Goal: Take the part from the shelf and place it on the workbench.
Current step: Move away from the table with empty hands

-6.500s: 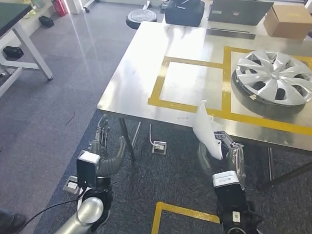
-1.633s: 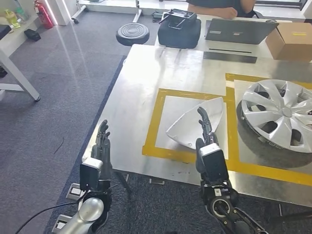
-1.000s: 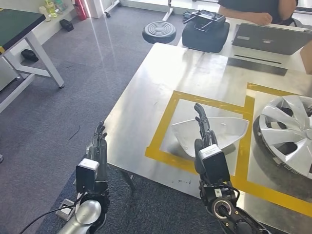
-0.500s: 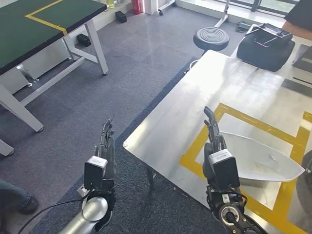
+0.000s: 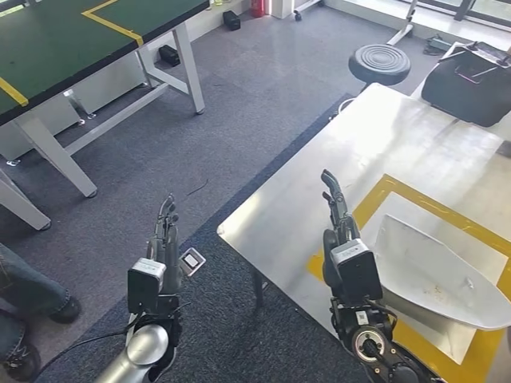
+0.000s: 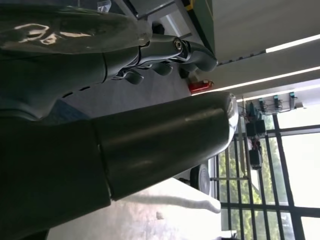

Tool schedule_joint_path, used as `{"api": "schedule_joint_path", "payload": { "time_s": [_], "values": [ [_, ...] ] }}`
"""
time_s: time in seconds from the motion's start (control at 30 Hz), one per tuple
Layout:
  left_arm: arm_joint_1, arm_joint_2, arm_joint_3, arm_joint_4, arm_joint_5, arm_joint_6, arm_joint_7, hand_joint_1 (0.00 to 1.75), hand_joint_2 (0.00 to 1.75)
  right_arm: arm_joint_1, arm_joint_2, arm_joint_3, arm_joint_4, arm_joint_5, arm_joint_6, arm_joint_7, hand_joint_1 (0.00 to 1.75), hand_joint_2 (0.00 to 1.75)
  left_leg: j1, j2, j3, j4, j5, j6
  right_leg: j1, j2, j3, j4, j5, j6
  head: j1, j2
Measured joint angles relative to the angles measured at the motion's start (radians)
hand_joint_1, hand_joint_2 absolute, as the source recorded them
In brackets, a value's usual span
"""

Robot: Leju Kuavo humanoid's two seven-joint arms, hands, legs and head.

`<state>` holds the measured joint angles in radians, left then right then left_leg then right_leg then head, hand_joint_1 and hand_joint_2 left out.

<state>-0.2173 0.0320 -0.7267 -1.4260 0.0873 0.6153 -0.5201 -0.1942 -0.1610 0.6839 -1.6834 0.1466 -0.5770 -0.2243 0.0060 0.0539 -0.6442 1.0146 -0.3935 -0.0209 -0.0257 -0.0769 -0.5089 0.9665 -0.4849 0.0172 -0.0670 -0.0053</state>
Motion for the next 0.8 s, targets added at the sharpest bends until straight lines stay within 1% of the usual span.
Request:
{"api": "schedule_joint_path", "payload": {
  "time_s": [0.03,0.07,0.1,0.13,0.17,0.2,0.23,0.27,0.3,0.33,0.37,0.4,0.43,0.47,0.5,0.53,0.57,0.6,0.63,0.67,0.7,0.73,0.77,0.8],
  "values": [
    [-0.001,0.0,0.0,0.0,0.0,0.0,0.0,0.0,0.0,-0.001,0.0,0.0,-0.001,0.0,0.0,0.0,0.0,0.0,-0.004,0.012,0.012,-0.025,0.003,0.004,0.003,-0.005,0.002,0.0,-0.003,0.004,-0.002,0.0],
    [-0.003,0.0,0.0,-0.001,0.0,-0.001,0.001,0.0,0.0,-0.002,0.0,0.0,-0.001,0.0,0.0,0.0,0.0,0.0,-0.008,0.017,0.017,-0.038,0.001,0.009,0.006,-0.011,0.004,-0.001,-0.006,0.009,0.0,0.0],
    [-0.004,0.0,0.0,-0.002,0.0,-0.001,0.001,0.0,0.0,-0.003,0.0,0.0,-0.002,0.0,0.0,0.0,0.0,0.0,-0.012,0.01,0.017,-0.041,-0.002,0.014,0.008,-0.019,0.007,-0.004,-0.009,0.015,0.002,0.0],
    [-0.004,0.0,0.0,-0.003,0.0,-0.002,0.001,0.0,0.0,-0.004,0.0,0.0,-0.003,0.0,0.0,0.0,0.0,0.0,-0.012,-0.003,0.017,-0.043,-0.003,0.021,0.008,-0.028,0.012,-0.006,-0.012,0.02,0.005,0.0],
    [-0.005,0.0,0.0,-0.003,0.0,-0.003,0.001,0.0,0.0,-0.004,0.0,0.0,-0.004,0.001,0.001,0.0,0.0,0.0,-0.011,-0.014,0.02,-0.046,-0.002,0.026,0.006,-0.027,0.015,-0.005,-0.018,0.025,0.008,0.0],
    [-0.005,0.0,0.0,-0.004,0.0,-0.005,0.001,0.0,0.0,-0.005,0.0,0.0,-0.005,0.002,0.001,-0.001,0.0,0.0,-0.009,-0.025,0.024,-0.049,-0.002,0.033,0.003,-0.013,0.012,0.008,-0.031,0.028,0.011,0.0],
    [-0.007,0.0,0.0,-0.004,0.001,-0.006,0.001,0.0,0.0,-0.005,-0.001,-0.001,-0.007,0.002,0.002,-0.002,0.0,0.0,-0.007,-0.036,0.029,-0.053,-0.002,0.039,0.002,0.009,-0.001,0.043,-0.054,0.03,0.017,0.0],
    [-0.009,0.0,0.0,-0.004,0.002,-0.007,0.001,0.0,0.0,-0.006,-0.001,-0.001,-0.007,0.003,0.004,-0.002,0.0,0.0,-0.005,-0.046,0.033,-0.055,-0.002,0.045,0.001,0.037,-0.028,0.102,-0.085,0.03,0.026,0.0],
    [-0.01,0.0,0.0,-0.004,0.002,-0.007,0.001,0.0,0.0,-0.005,-0.002,-0.001,-0.008,0.004,0.006,-0.003,0.0,0.0,-0.006,-0.058,0.034,-0.055,-0.003,0.049,0.002,0.058,-0.064,0.175,-0.117,0.029,0.035,0.0],
    [-0.011,0.0,0.0,-0.004,0.003,-0.007,0.001,0.0,0.0,-0.004,-0.002,0.0,-0.008,0.004,0.008,-0.004,0.0,0.0,-0.008,-0.07,0.035,-0.054,-0.004,0.052,0.004,0.068,-0.101,0.244,-0.141,0.028,0.043,0.0],
    [-0.01,0.0,0.0,-0.004,0.004,-0.006,0.001,0.0,0.0,-0.003,-0.002,0.0,-0.008,0.004,0.011,-0.004,0.0,0.0,-0.01,-0.084,0.036,-0.054,-0.004,0.052,0.006,0.072,-0.129,0.289,-0.148,0.026,0.05,0.0],
    [-0.01,0.0,0.0,-0.004,0.005,-0.005,0.001,0.0,0.0,-0.002,-0.002,0.001,-0.008,0.004,0.013,-0.004,0.0,0.0,-0.012,-0.099,0.038,-0.054,-0.005,0.053,0.008,0.074,-0.138,0.293,-0.133,0.023,0.055,0.0],
    [-0.009,0.0,0.0,-0.004,0.005,-0.003,0.001,0.0,0.0,-0.002,-0.002,0.001,-0.008,0.004,0.014,-0.004,0.0,0.0,-0.014,-0.115,0.041,-0.053,-0.006,0.054,0.009,0.077,-0.129,0.257,-0.1,0.019,0.059,0.0],
    [-0.009,0.0,0.0,-0.004,0.006,-0.002,0.001,0.0,0.0,-0.002,-0.002,0.001,-0.008,0.004,0.016,-0.004,0.0,0.0,-0.016,-0.131,0.045,-0.053,-0.007,0.053,0.01,0.088,-0.105,0.19,-0.053,0.013,0.065,0.0],
    [-0.009,0.0,0.0,-0.004,0.006,-0.001,0.001,0.0,0.0,-0.003,-0.003,0.001,-0.008,0.005,0.016,-0.004,0.0,0.0,-0.017,-0.144,0.047,-0.053,-0.008,0.052,0.009,0.111,-0.077,0.121,-0.018,0.006,0.069,0.0],
    [-0.01,0.001,0.0,-0.004,0.007,-0.001,0.0,0.0,0.0,-0.003,-0.004,0.001,-0.008,0.006,0.017,-0.004,0.0,0.0,-0.017,-0.156,0.047,-0.051,-0.008,0.05,0.008,0.133,-0.054,0.063,0.006,0.002,0.071,0.0],
    [-0.01,0.001,0.0,-0.004,0.007,0.0,0.0,0.0,0.0,-0.004,-0.005,0.001,-0.009,0.008,0.017,-0.003,0.0,0.0,-0.016,-0.166,0.043,-0.049,-0.008,0.047,0.008,0.151,-0.036,0.027,0.015,-0.002,0.074,0.0],
    [-0.01,0.001,0.0,-0.004,0.007,0.001,0.0,0.0,0.0,-0.005,-0.005,0.002,-0.011,0.009,0.015,-0.003,0.0,0.0,-0.013,-0.177,0.038,-0.048,-0.006,0.043,0.009,0.159,-0.028,0.014,0.011,-0.003,0.075,0.0],
    [-0.009,0.001,0.0,-0.004,0.008,0.002,0.0,0.0,0.0,-0.005,-0.005,0.003,-0.012,0.01,0.014,-0.002,0.0,0.0,-0.011,-0.19,0.034,-0.048,-0.003,0.037,0.01,0.151,-0.022,0.005,0.012,-0.004,0.076,0.0],
    [-0.008,0.001,0.0,-0.005,0.008,0.003,0.0,0.0,0.0,-0.006,-0.005,0.004,-0.013,0.011,0.012,-0.002,0.0,0.0,-0.01,-0.195,0.033,-0.048,-0.002,0.032,0.008,0.139,-0.014,0.0,0.013,-0.006,0.079,0.0],
    [-0.007,0.002,0.0,-0.005,0.007,0.004,0.001,0.0,0.0,-0.005,-0.005,0.005,-0.014,0.012,0.01,-0.001,0.0,0.0,-0.013,-0.183,0.03,-0.039,-0.008,0.026,0.005,0.127,-0.008,-0.008,0.016,-0.009,0.079,0.0],
    [-0.007,0.003,0.0,-0.005,0.007,0.007,0.001,0.0,0.0,-0.005,-0.005,0.005,-0.015,0.013,0.01,-0.001,0.0,0.0,-0.016,-0.159,0.017,-0.011,-0.023,0.019,0.002,0.113,-0.002,-0.015,0.018,-0.013,0.073,0.0],
    [-0.007,0.003,0.0,-0.005,0.006,0.009,0.002,0.0,0.0,-0.005,-0.005,0.006,-0.015,0.013,0.009,-0.001,0.0,0.0,-0.016,-0.126,-0.007,0.038,-0.049,0.013,-0.001,0.1,0.003,-0.021,0.019,-0.015,0.067,0.0],
    [-0.008,0.004,0.0,-0.005,0.006,0.011,0.003,0.0,0.0,-0.003,-0.005,0.006,-0.016,0.014,0.009,-0.001,0.0,0.0,-0.015,-0.095,-0.044,0.106,-0.08,0.007,0.001,0.085,0.005,-0.023,0.019,-0.017,0.059,0.0]
  ]
}}
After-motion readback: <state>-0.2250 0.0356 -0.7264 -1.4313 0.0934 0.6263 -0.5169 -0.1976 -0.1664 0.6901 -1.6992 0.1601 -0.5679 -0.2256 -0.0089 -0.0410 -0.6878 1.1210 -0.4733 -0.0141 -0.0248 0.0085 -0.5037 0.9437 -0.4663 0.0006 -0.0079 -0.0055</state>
